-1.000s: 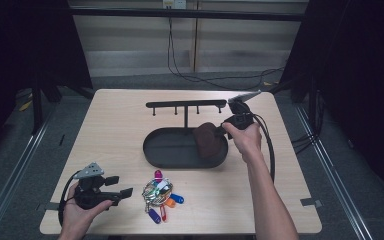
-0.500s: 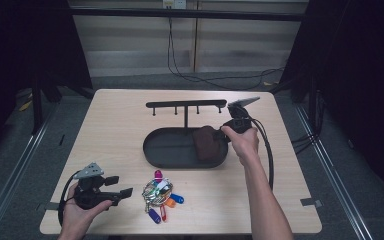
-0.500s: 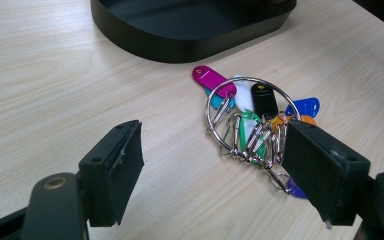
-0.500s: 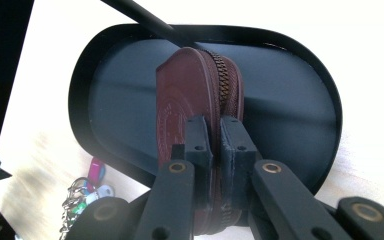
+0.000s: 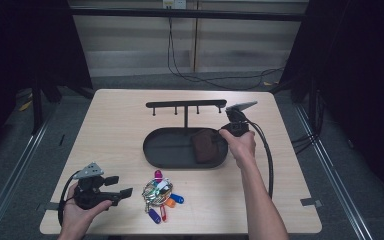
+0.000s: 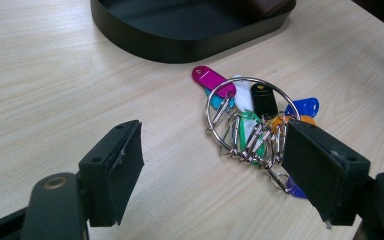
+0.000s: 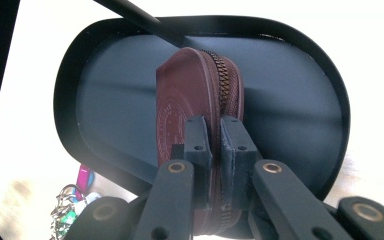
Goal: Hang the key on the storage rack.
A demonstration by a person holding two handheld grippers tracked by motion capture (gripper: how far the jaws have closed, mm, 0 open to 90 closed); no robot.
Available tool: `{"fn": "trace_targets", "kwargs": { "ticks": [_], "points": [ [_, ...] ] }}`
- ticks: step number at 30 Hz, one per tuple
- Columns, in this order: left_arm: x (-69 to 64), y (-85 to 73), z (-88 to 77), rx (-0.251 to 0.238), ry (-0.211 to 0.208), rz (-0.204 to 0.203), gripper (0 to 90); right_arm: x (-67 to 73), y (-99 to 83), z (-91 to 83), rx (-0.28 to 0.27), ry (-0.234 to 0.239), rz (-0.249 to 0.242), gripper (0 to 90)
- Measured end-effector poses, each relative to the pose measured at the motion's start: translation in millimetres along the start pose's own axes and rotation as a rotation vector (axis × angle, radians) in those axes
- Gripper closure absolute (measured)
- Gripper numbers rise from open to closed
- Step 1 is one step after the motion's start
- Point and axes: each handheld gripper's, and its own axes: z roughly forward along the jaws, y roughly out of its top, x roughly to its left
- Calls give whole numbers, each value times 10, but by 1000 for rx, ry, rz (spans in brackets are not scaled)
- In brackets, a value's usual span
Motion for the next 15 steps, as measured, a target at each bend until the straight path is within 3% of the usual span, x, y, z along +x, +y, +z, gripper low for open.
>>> {"fn": "trace_targets", "kwargs": {
  "ticks": [6, 15],
  "points": [
    [0, 1, 5, 4, 3, 2, 243, -111, -53, 57, 2, 11, 31, 822],
    [-1, 0, 3, 3, 1, 2, 243, -174, -83, 105, -8, -11, 23, 784]
  ]
}}
